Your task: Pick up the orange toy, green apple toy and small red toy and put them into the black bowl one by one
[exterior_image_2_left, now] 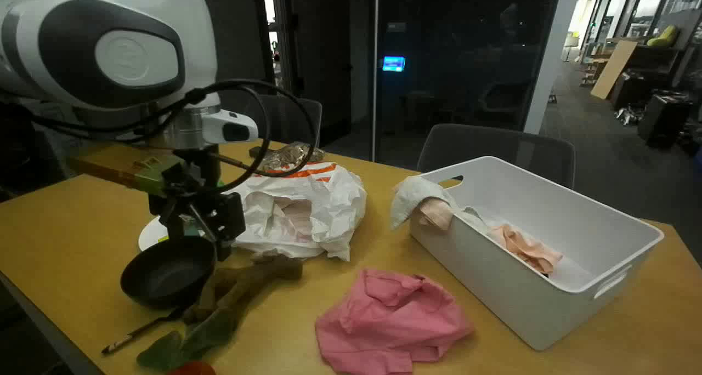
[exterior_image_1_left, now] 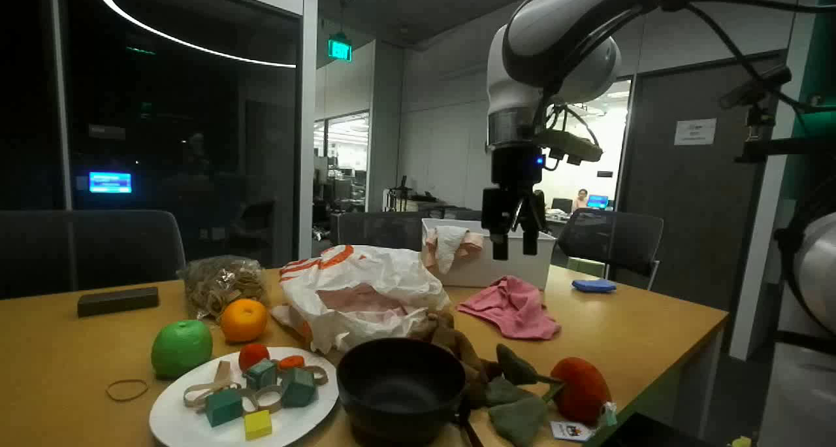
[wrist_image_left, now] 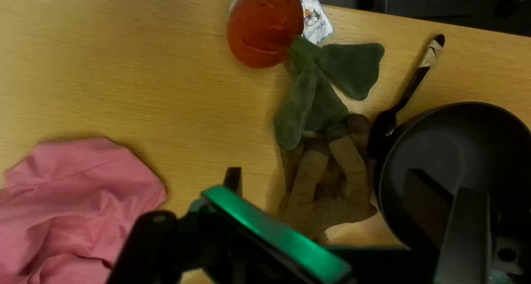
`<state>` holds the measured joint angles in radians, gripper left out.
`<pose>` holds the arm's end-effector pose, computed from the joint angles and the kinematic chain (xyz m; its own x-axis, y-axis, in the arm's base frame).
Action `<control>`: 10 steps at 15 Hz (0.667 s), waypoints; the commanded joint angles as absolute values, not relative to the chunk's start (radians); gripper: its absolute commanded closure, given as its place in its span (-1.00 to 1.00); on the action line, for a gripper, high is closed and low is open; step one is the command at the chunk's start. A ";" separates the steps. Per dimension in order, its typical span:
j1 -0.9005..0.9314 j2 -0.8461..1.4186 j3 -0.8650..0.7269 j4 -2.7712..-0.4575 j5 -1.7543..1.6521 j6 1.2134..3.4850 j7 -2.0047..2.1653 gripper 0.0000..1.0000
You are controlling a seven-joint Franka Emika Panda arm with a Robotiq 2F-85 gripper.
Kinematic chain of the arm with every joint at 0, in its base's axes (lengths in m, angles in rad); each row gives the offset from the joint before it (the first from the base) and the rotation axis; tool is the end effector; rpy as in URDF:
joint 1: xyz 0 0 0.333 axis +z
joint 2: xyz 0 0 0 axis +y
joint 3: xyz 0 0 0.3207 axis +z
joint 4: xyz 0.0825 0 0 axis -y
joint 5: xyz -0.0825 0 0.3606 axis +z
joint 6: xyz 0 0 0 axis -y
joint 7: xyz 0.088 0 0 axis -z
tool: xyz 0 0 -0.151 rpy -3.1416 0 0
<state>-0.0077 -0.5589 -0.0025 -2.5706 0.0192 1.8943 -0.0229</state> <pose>0.3309 -0.0011 0.4091 0.9931 0.0072 -0.1167 0.0047 -0.9998 -0.0214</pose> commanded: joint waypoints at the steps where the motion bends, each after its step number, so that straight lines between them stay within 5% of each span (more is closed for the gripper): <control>1: -0.005 -0.558 -0.005 -2.569 0.018 1.893 -0.022 -1.00; 10: 0.032 -0.520 0.016 -2.539 0.023 1.915 -0.057 -1.00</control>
